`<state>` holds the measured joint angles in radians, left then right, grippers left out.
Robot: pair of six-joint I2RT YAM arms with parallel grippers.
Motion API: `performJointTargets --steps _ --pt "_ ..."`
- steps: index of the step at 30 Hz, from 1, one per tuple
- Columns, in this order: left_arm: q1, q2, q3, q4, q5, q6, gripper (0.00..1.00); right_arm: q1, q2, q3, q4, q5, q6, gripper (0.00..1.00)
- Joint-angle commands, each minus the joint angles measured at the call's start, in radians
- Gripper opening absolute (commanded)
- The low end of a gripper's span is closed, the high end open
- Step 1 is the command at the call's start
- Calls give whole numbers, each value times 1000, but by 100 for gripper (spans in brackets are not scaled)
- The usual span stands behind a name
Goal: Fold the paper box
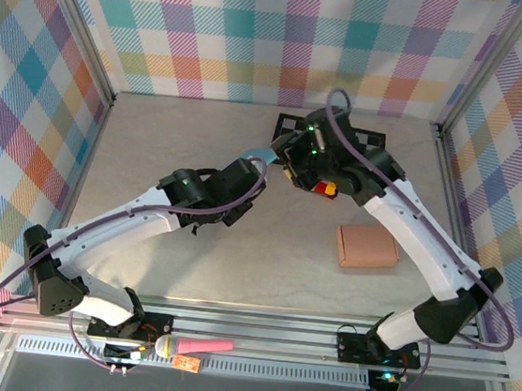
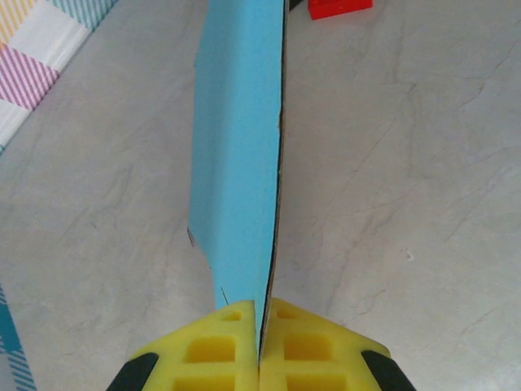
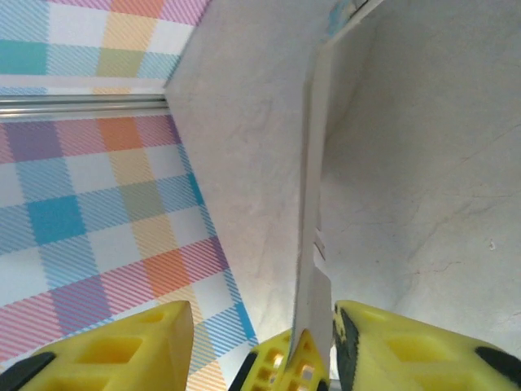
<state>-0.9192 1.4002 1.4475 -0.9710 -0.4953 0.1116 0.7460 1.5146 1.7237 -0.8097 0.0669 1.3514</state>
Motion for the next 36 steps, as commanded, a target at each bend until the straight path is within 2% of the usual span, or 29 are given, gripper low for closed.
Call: performJointTargets --steps 1,8,11,27,36 --pt "21 9 65 -81 84 -31 0 6 41 13 -4 -12 29 46" --pt "54 -4 98 -96 166 -57 0 4 121 124 -38 -16 12 39" --pt "67 4 119 -114 187 -65 0 5 136 121 -32 -41 23 33" --pt "93 0 128 -117 212 -70 0 22 167 97 -7 -91 30 21" --pt "100 2 130 -118 216 -72 0 24 180 102 3 -102 32 12"
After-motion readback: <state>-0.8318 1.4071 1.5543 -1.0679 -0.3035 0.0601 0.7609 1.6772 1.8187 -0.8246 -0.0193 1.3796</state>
